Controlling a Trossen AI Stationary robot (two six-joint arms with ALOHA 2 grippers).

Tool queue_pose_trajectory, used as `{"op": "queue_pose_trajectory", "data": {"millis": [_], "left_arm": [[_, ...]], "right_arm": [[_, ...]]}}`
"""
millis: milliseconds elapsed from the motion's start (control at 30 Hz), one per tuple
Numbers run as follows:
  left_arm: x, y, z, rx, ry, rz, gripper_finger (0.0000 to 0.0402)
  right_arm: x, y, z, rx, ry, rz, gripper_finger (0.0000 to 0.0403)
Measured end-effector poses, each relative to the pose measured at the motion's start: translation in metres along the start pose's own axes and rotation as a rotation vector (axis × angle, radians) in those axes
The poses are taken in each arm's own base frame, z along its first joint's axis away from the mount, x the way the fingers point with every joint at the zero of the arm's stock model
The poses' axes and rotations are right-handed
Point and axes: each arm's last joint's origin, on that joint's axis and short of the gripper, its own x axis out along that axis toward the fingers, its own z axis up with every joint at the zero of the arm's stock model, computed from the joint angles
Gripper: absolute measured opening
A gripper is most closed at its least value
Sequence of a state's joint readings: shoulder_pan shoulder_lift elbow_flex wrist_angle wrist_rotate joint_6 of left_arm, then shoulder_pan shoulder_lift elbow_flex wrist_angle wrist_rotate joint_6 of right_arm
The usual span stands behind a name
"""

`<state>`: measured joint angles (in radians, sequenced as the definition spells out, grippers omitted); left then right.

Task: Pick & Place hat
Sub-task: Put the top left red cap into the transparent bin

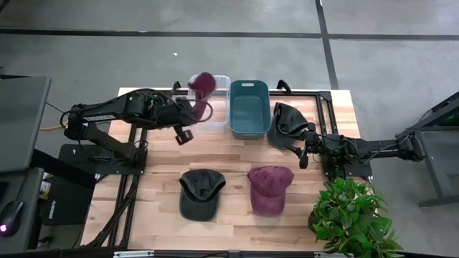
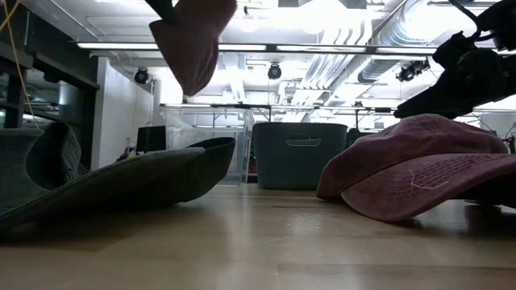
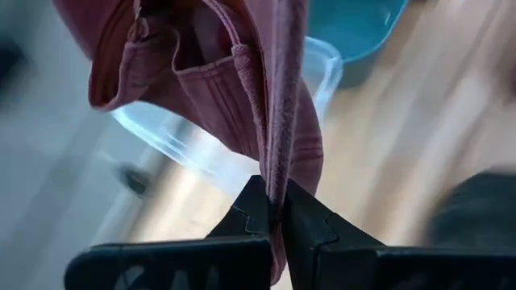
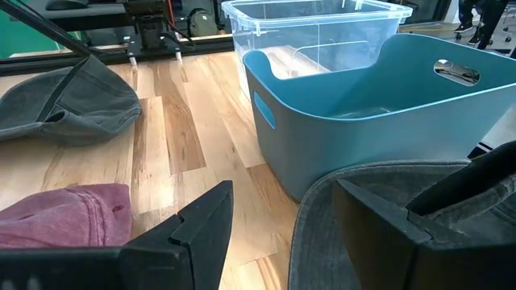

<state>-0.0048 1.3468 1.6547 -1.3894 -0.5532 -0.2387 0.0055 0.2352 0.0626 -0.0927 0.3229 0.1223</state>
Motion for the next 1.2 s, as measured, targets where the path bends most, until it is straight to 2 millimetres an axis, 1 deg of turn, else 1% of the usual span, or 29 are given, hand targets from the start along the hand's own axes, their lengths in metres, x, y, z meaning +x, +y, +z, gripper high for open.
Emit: {"op": "queue_pose_trajectory", "data": {"millis": [100,200,233,300,367,500,600,733,833,1000,1200], "left_arm": [[0.001,0.000,0.000,0.356,0.002,0.031,0.0000],[0.009,0.000,-0.003,0.716,0.034,0.028,0.0000],[0.013,0.001,-0.003,0.805,0.047,0.027,0.0000],[0.021,0.003,-0.004,0.901,0.075,0.043,0.0000],[0.030,0.007,-0.004,0.936,0.100,0.060,0.0000],[0.052,0.014,-0.007,1.061,0.160,0.082,0.0000],[0.068,0.016,-0.004,1.126,0.149,0.149,0.0000],[0.082,0.018,0.002,1.171,0.106,0.217,0.0000],[0.090,0.019,0.003,1.200,0.096,0.238,0.0000],[0.096,0.027,0.004,1.167,0.104,0.258,0.0000],[0.101,0.043,0.006,1.206,0.132,0.295,0.0000]], "right_arm": [[0.000,0.000,0.000,0.000,0.000,0.000,0.0209],[0.000,0.000,0.000,0.000,0.000,0.000,0.0209],[0.000,0.000,0.000,0.000,0.000,0.000,0.0209],[0.000,0.000,0.000,0.000,0.000,0.000,0.0209],[0.000,0.000,0.000,0.000,0.000,0.000,0.0209],[0.000,0.000,0.000,0.000,0.000,0.000,0.0209],[0.000,0.000,0.000,0.000,0.000,0.000,0.0209],[0.000,0.000,0.000,0.000,0.000,0.000,0.0209],[0.000,0.000,0.000,0.000,0.000,0.000,0.0209],[0.000,0.000,0.000,0.000,0.000,0.000,0.0209],[0.000,0.000,0.000,0.000,0.000,0.000,0.0209]]}}
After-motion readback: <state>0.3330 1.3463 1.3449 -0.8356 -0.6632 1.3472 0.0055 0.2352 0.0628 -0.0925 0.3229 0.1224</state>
